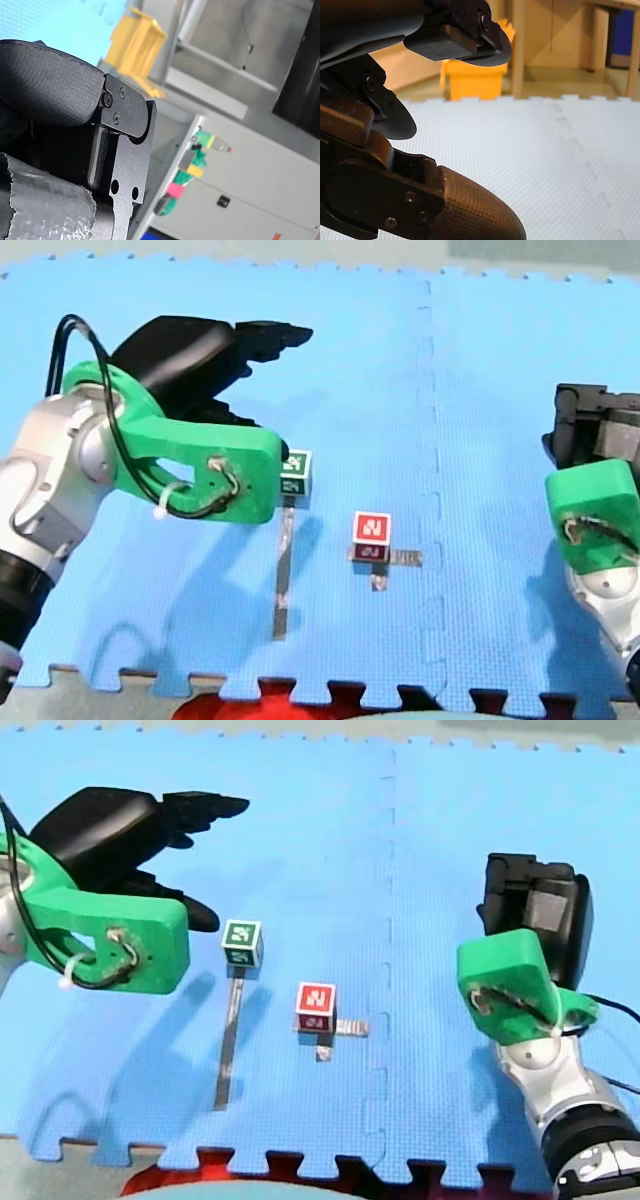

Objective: Stack cube left

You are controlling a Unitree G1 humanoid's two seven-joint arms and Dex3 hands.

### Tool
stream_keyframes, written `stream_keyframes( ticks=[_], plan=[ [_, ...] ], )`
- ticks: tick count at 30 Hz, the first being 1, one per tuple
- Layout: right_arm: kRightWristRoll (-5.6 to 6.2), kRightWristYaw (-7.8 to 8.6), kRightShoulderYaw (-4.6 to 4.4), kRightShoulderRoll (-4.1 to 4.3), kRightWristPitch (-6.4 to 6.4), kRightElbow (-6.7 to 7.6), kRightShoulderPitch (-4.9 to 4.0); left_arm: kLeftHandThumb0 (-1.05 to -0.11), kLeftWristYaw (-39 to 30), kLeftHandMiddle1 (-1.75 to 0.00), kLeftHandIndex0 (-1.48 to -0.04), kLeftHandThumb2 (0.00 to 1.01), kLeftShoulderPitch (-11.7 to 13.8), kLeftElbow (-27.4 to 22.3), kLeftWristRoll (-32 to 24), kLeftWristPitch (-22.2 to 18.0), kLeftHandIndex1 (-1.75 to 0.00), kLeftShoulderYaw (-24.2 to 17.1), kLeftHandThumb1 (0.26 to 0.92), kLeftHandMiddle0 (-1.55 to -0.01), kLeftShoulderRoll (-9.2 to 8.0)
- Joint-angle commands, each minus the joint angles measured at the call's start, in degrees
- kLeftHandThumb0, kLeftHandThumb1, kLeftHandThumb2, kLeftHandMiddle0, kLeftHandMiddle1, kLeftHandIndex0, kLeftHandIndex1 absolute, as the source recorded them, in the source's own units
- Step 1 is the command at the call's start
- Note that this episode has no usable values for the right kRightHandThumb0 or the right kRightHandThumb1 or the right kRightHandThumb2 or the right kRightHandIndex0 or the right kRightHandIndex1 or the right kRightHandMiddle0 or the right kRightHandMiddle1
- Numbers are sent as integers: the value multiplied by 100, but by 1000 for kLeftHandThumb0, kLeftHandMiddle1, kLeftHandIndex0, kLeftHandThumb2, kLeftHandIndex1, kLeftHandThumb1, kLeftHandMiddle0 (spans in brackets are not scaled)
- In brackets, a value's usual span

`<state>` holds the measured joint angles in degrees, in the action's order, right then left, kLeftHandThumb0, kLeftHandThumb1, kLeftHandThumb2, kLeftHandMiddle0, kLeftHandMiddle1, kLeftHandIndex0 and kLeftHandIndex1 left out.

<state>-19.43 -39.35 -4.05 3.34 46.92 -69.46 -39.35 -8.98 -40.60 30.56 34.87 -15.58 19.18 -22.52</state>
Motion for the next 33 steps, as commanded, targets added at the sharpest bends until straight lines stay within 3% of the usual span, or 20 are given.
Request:
stream_keyframes(
  ticks=[1, 7, 8, 11, 14, 22, 26, 33],
  plan=[
    [17, 2, 12, 40, 39, -6, 10, -1048, 174, -61, -416, 20, -169, 442, 0, -136, -25, 47, 921, -842, 33],
    [-11, -25, 0, 55, 67, 33, 53, -1048, 888, -161, -437, 4, -523, 1826, 59, -611, -27, 129, 898, -1059, 188],
    [-15, -30, -1, 57, 68, 40, 60, -1048, 992, -443, -452, 4, -574, 2039, 61, -699, -14, 137, 886, -1060, 209],
    [-25, -42, -5, 65, 75, 58, 81, -1048, 1109, -1373, -468, 0, -718, 2518, 5, -847, -3, 134, 875, -832, 302],
    [-38, -56, -11, 71, 82, 74, 100, -1048, 1015, -1646, -483, 0, -761, 2739, -168, -978, -7, 48, 870, -774, 367],
    [-43, -51, -7, 74, 91, 98, 136, -1048, 1271, -1618, -509, 0, -909, 3388, -151, -1334, -12, 99, 855, -783, 424],
    [-30, -21, 5, 88, 104, 95, 146, -1048, 1362, -1725, -523, 0, -990, 3670, -171, -1487, -12, 101, 843, -800, 460],
    [-29, -14, 5, 99, 111, 96, 153, -1048, 1629, -1746, -531, 4, -1122, 3979, -51, -1585, -12, 272, 850, -811, 462]
  ],
)
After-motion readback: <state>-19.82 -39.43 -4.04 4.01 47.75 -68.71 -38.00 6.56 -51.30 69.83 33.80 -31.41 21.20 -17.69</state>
